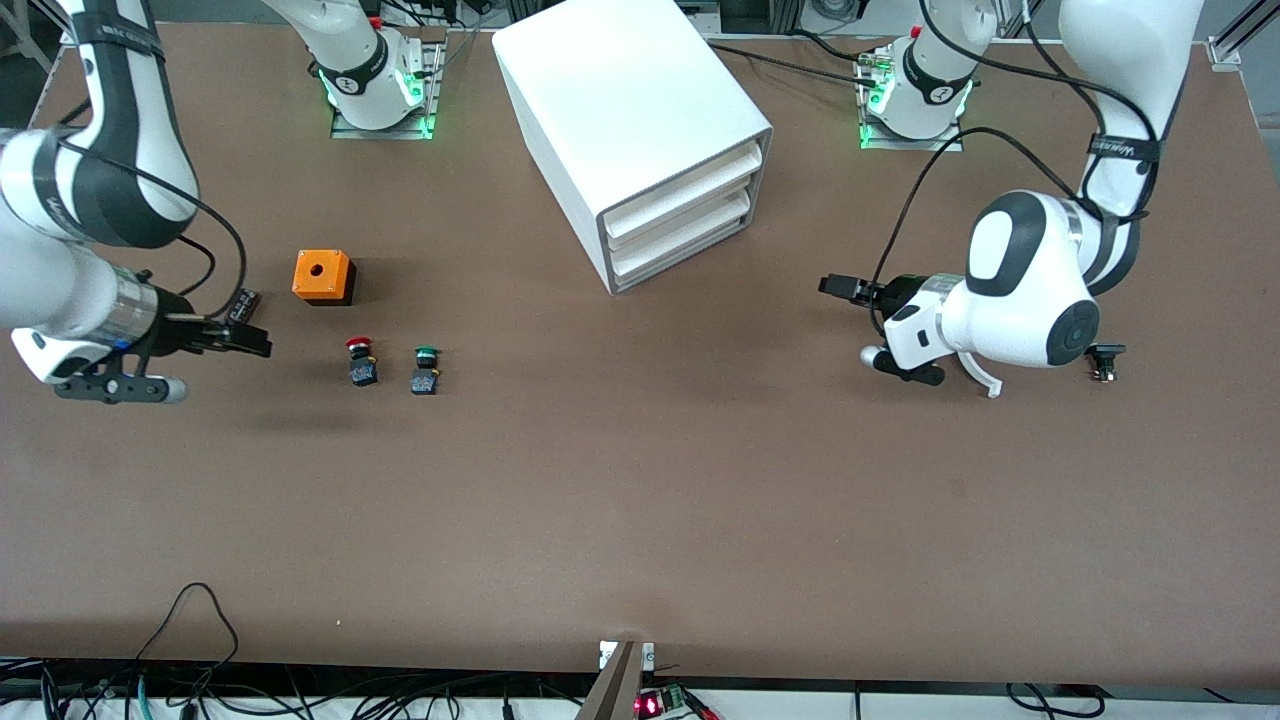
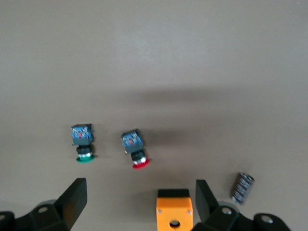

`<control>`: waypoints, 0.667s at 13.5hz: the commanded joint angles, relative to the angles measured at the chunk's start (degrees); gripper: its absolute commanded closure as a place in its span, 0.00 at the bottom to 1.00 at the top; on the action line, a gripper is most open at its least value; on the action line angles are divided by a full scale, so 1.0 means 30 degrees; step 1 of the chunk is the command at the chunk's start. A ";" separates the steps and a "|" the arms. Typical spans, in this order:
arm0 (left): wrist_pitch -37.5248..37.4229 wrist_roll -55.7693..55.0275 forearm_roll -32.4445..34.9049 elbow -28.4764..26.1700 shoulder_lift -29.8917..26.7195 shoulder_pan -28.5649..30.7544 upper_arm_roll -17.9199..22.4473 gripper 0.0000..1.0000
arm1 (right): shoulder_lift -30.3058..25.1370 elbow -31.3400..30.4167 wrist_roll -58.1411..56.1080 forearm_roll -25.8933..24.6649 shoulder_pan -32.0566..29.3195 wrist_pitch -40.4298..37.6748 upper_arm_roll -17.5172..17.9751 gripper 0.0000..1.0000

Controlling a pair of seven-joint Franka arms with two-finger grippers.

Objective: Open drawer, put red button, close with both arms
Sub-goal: 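Open the drawer with the left gripper while the right gripper grasps the button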

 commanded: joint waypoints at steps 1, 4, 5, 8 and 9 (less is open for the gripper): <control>-0.0049 0.1867 -0.1889 -0.0138 0.0218 0.0079 -0.0049 0.02 | 0.1001 0.0077 -0.1060 0.0420 0.0338 0.0878 0.0345 0.00; 0.0009 0.2518 -0.4174 -0.1278 0.0950 -0.0680 -0.0107 0.19 | 0.1499 -0.0801 -0.1681 0.0273 0.0309 0.2808 0.0933 0.00; 0.0096 0.2518 -0.5051 -0.1745 0.1068 -0.1089 -0.0369 0.19 | 0.1994 -0.0891 -0.2175 0.0244 0.0309 0.2959 0.0935 0.00; 0.0679 0.2518 -0.8157 -0.3385 0.1245 -0.1678 -0.1159 0.19 | 0.2789 -0.1182 -0.3527 0.0273 0.0309 0.3982 0.1285 0.00; 0.1060 0.2489 -0.8397 -0.3623 0.1245 -0.1679 -0.1713 0.19 | 0.2790 -0.1619 -0.3788 0.0244 0.0309 0.4450 0.1286 0.00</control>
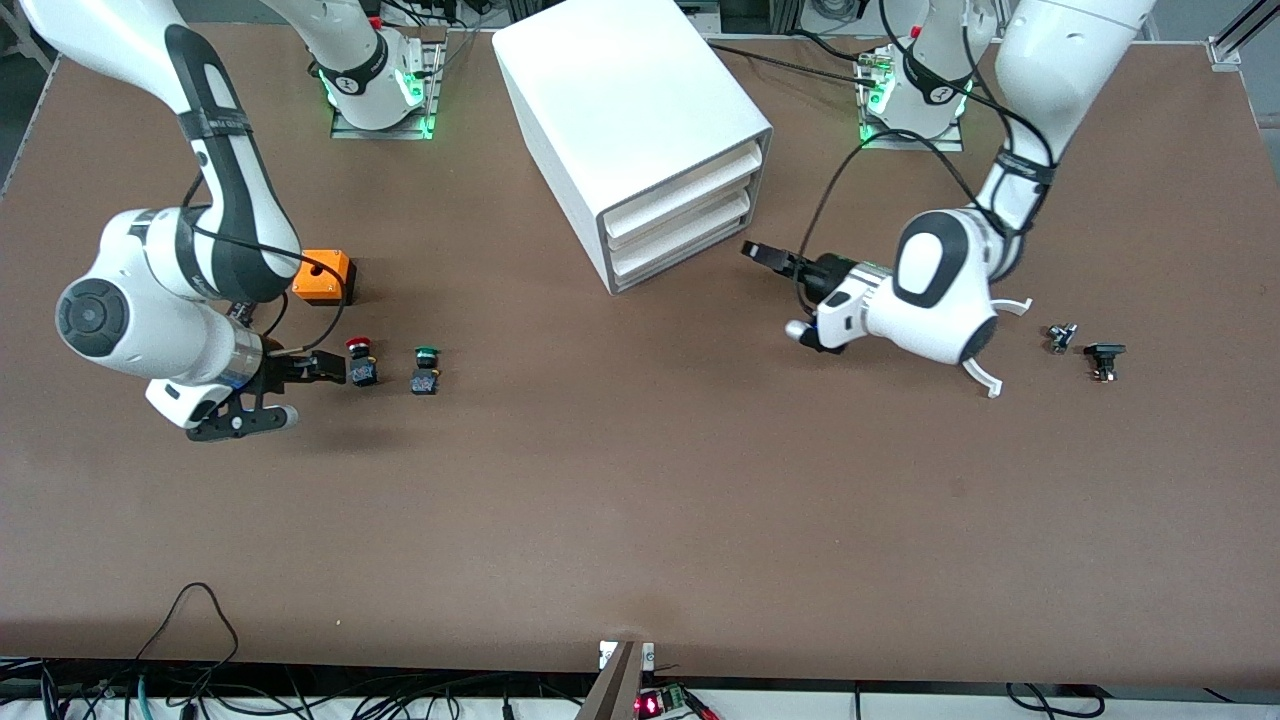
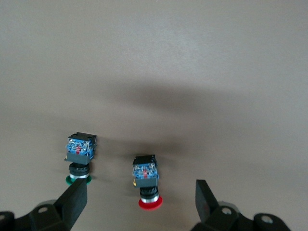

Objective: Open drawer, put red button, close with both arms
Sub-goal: 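Open the drawer with the left gripper while the right gripper grasps the button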

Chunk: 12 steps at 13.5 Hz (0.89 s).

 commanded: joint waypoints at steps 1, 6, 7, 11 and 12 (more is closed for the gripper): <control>0.1053 0.0445 -0.1153 -0.1033 -0.0243 -0.0059 -0.1136 0.19 | -0.0163 -0.1339 -0.1420 0.0209 -0.0117 0.1255 0.0285 0.00; 0.1613 0.0445 -0.2410 -0.1855 -0.0273 -0.0059 -0.2400 0.19 | -0.0310 -0.4385 -0.3066 0.0179 -0.0117 0.4503 0.0285 0.00; 0.1613 0.0445 -0.2616 -0.2145 -0.0302 -0.0059 -0.2459 0.19 | -0.0340 -0.5146 -0.3154 0.0208 -0.0117 0.5643 0.0343 0.00; 0.2633 0.0474 -0.2736 -0.2528 -0.0273 -0.0060 -0.3363 0.27 | -0.0136 -0.6470 -0.3184 0.0208 -0.0117 0.7966 0.0813 0.00; 0.3247 0.0474 -0.2736 -0.2790 -0.0302 -0.0059 -0.3599 0.32 | -0.0077 -0.6588 -0.3184 0.0208 -0.0117 0.8085 0.0813 0.00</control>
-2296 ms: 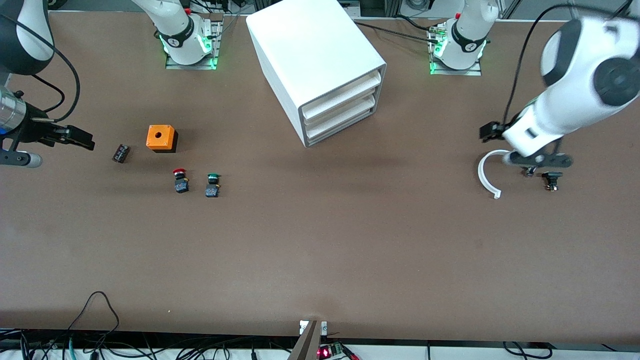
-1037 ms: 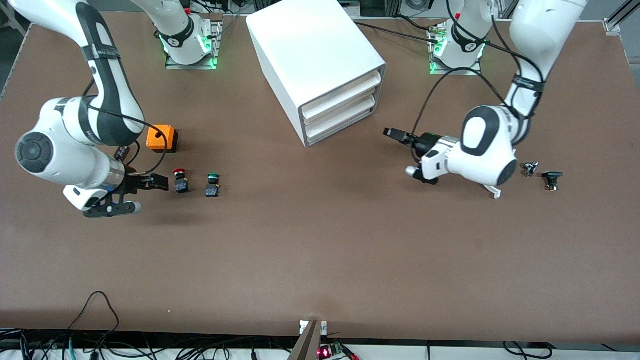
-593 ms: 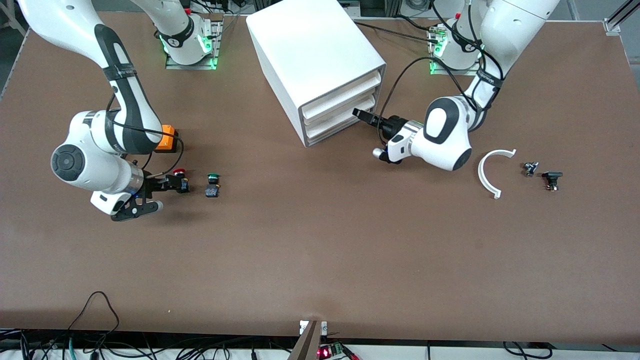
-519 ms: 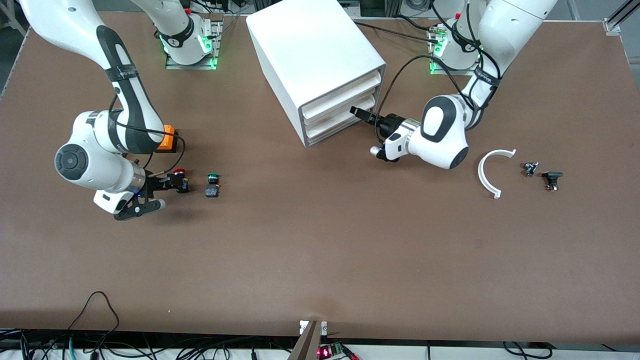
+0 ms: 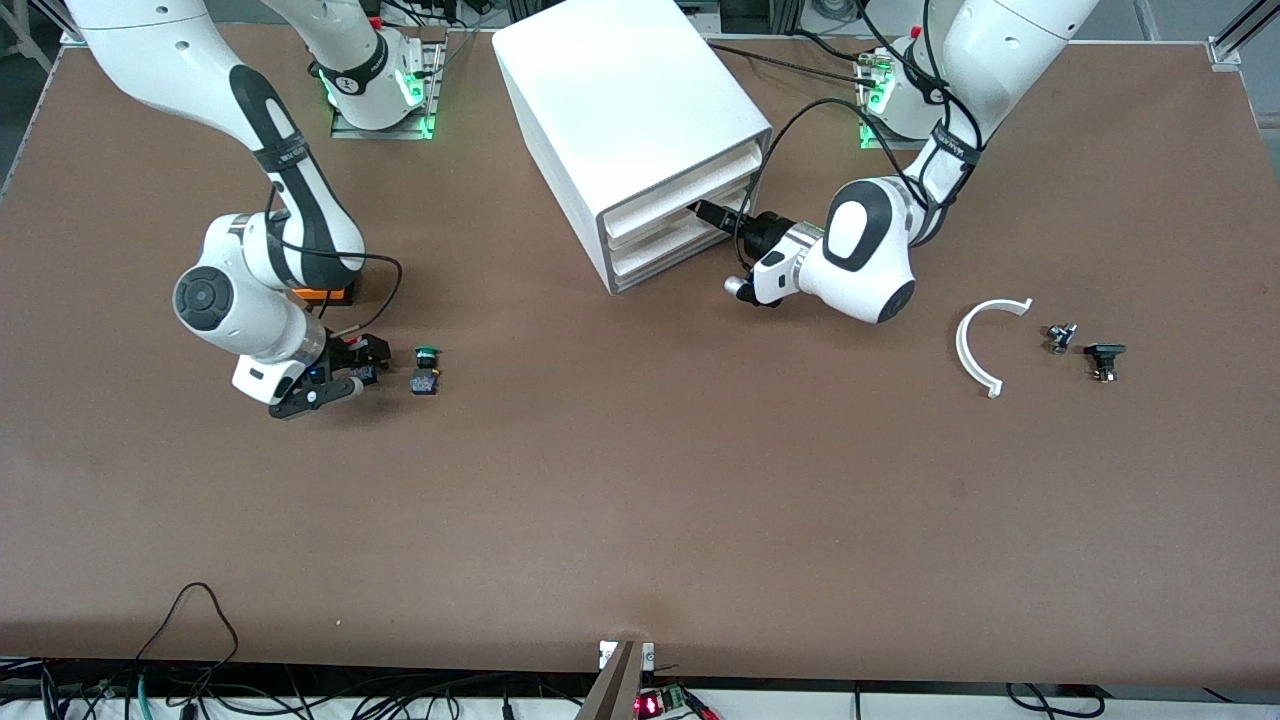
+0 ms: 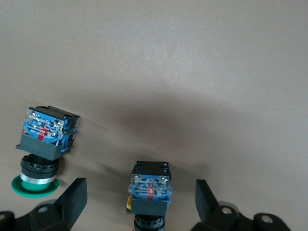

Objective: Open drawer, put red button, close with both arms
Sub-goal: 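Open the drawer with the left gripper while the right gripper grasps the button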

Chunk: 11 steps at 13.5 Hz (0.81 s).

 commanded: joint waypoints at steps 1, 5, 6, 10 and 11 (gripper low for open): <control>0.1420 0.0444 -0.0627 -0.0812 -0.0330 0.0097 -0.0955 0.38 | -0.0184 -0.0686 -0.0438 0.0209 -0.0130 0.0650 0.0122 0.00; 0.1424 0.0444 -0.0598 -0.0871 -0.0533 0.0330 -0.0784 1.00 | -0.0094 -0.0715 -0.0993 0.0121 -0.0130 0.0621 0.0122 0.00; 0.1453 0.0415 -0.0540 -0.0784 -0.0563 0.0389 -0.0405 1.00 | -0.0094 -0.0744 -0.1024 0.0121 -0.0130 0.0592 0.0122 0.00; 0.2303 0.0444 -0.0276 0.0121 -0.0886 0.0711 0.2641 1.00 | 0.0198 -0.0774 -0.1024 0.0092 -0.0130 0.0650 0.0122 0.00; 0.2361 0.0444 -0.0246 0.0415 -0.0886 0.0828 0.2993 1.00 | 0.0315 -0.0774 -0.1053 0.0092 -0.0130 0.0651 0.0122 0.00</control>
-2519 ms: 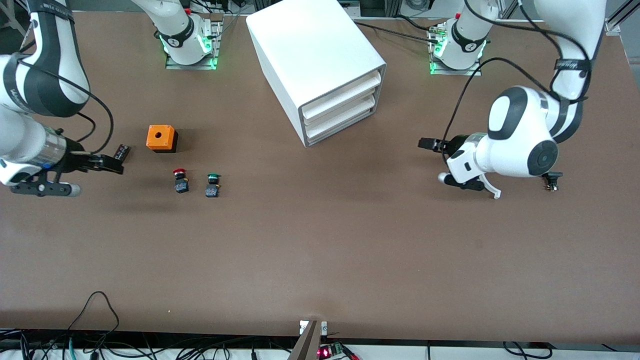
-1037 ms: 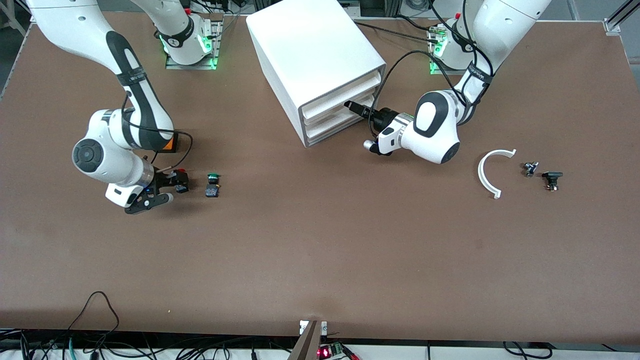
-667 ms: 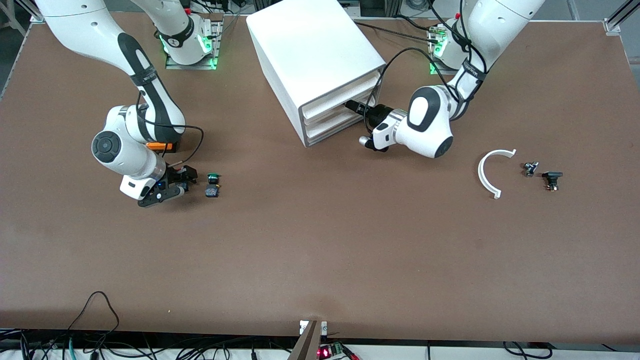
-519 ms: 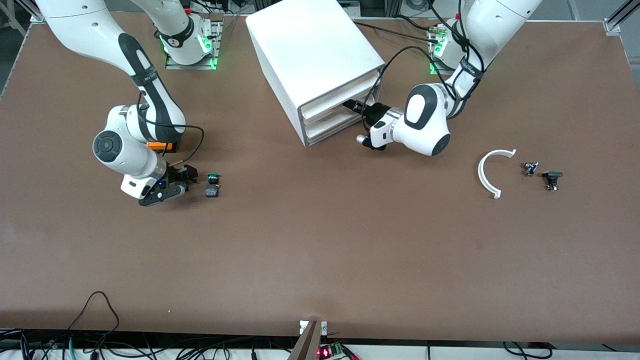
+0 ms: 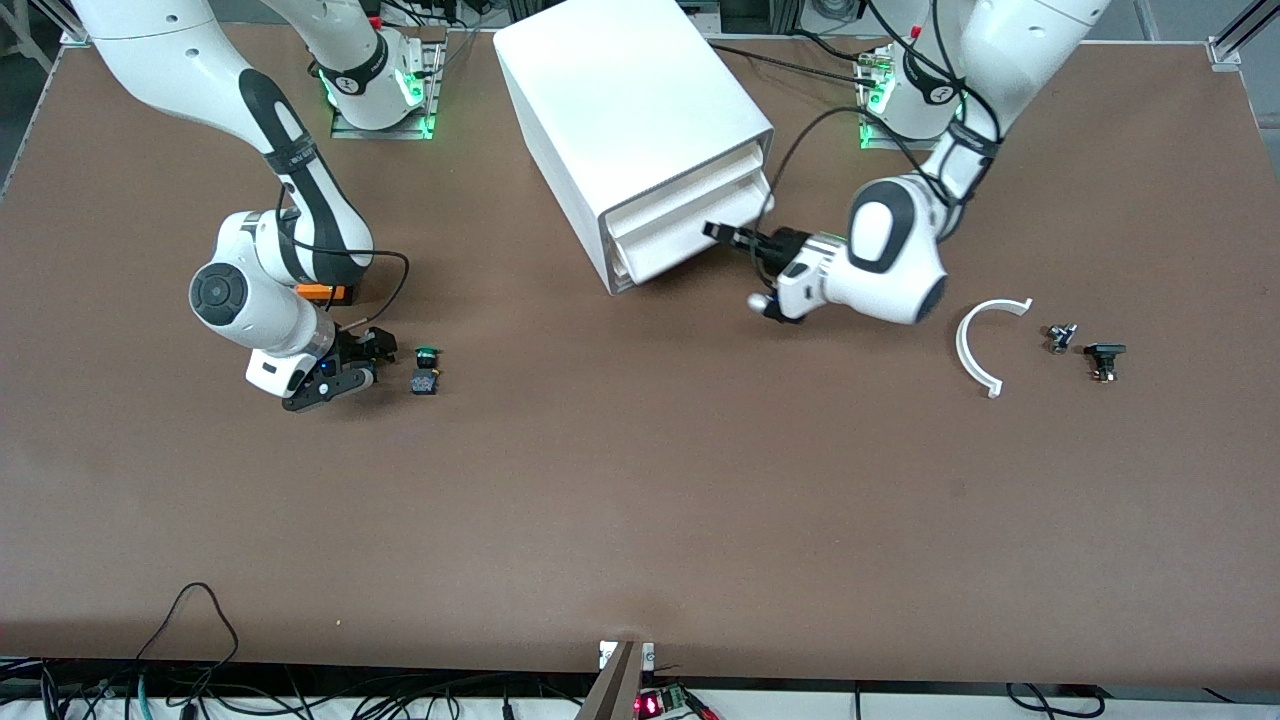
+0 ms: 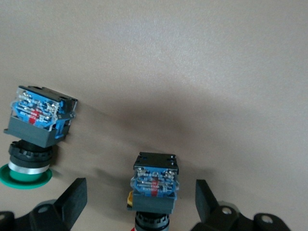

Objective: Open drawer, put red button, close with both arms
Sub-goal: 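Open the drawer with the left gripper while the right gripper grasps the button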

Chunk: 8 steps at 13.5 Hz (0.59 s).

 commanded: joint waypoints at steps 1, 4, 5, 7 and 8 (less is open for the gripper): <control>0.1479 -0.0324 0.0321 0.0429 0.0108 0.0070 0.1214 1.00 | 0.0190 -0.0208 -0.0436 0.0095 -0.0123 0.0476 0.0114 0.00; 0.2355 -0.0353 0.0350 0.1016 0.0167 0.0099 0.1772 1.00 | 0.0308 -0.0208 -0.0378 0.0095 -0.0123 0.0566 0.0114 0.11; 0.2416 -0.0469 0.0322 0.1047 0.0138 0.0157 0.1773 0.28 | 0.0279 -0.0179 -0.0378 0.0124 -0.0123 0.0537 0.0114 0.23; 0.2388 -0.0353 0.0292 0.1047 -0.0066 0.0333 0.1773 0.00 | 0.0279 -0.0120 -0.0348 0.0095 -0.0123 0.0536 0.0114 0.42; 0.2388 -0.0382 0.0292 0.1047 -0.0299 0.0362 0.1773 0.00 | 0.0308 -0.0120 -0.0261 0.0095 -0.0123 0.0507 0.0114 0.45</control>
